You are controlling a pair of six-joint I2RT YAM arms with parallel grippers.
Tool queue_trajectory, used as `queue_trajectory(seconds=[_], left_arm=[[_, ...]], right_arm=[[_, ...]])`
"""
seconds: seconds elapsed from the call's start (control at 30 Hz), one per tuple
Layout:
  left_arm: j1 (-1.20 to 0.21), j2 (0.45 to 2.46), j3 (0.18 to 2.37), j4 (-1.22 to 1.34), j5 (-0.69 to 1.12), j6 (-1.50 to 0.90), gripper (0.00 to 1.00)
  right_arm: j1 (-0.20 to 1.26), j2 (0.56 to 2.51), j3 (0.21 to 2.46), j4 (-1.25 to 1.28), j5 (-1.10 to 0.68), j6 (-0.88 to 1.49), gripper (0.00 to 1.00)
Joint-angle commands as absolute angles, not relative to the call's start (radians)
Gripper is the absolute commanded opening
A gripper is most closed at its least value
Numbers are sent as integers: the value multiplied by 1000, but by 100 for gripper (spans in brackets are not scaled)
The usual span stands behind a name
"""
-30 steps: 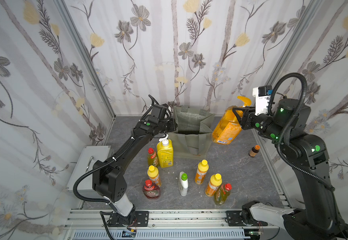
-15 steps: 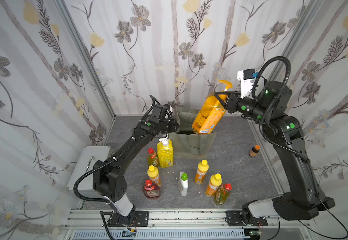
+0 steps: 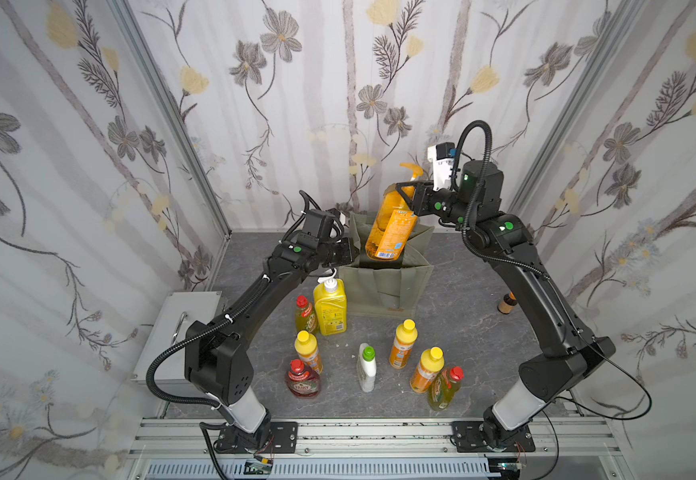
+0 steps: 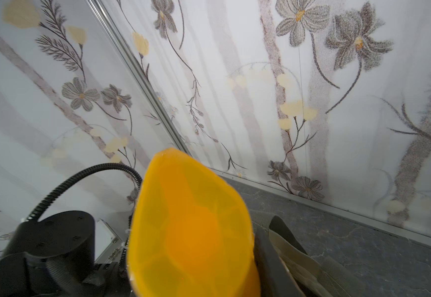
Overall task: Pack dish soap into the shopping bag
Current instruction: Place the bottle of dish soap in the shopping bag.
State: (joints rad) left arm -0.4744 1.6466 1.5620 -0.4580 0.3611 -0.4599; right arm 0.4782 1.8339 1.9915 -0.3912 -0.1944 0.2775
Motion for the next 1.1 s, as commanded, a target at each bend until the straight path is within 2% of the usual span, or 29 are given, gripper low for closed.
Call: queue_trajectory(seconds=[0.0, 0.27, 0.8, 1.07], left_arm=[[-475, 1628, 1556, -423, 355, -470, 10], [-461, 1612, 1539, -420, 353, -472, 6], [-443, 1611, 1517, -403, 388, -482, 4], [-426, 1600, 1501, -397, 394, -484, 3]], right_arm=[[516, 1839, 1971, -203, -30, 205, 0], [540, 1768, 1700, -21, 163, 138, 0], [536, 1796, 1479, 226, 195, 106, 0], [479, 1827, 1439, 228, 172, 134, 1]])
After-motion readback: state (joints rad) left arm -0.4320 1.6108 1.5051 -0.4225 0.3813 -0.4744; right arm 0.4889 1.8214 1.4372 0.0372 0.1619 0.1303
